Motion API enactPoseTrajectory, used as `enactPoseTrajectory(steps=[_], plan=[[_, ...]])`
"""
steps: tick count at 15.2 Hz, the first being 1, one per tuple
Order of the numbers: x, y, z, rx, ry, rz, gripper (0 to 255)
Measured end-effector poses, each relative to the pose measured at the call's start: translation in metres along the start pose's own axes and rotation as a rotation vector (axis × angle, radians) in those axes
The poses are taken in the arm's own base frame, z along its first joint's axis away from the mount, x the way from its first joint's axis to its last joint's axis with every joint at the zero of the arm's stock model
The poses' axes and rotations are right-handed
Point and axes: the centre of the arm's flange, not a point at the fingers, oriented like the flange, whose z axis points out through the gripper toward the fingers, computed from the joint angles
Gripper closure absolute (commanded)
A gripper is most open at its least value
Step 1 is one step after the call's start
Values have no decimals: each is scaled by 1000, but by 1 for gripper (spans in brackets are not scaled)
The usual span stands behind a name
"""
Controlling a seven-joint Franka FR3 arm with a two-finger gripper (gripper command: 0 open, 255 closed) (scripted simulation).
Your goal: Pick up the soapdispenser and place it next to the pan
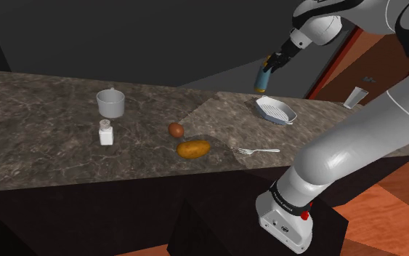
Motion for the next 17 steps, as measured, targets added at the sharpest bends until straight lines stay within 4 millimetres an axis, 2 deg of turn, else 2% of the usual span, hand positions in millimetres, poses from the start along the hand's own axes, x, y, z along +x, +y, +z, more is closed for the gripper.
enactPoseTrajectory(steps=[17], plan=[[-29, 9, 84, 0, 0, 0, 255]])
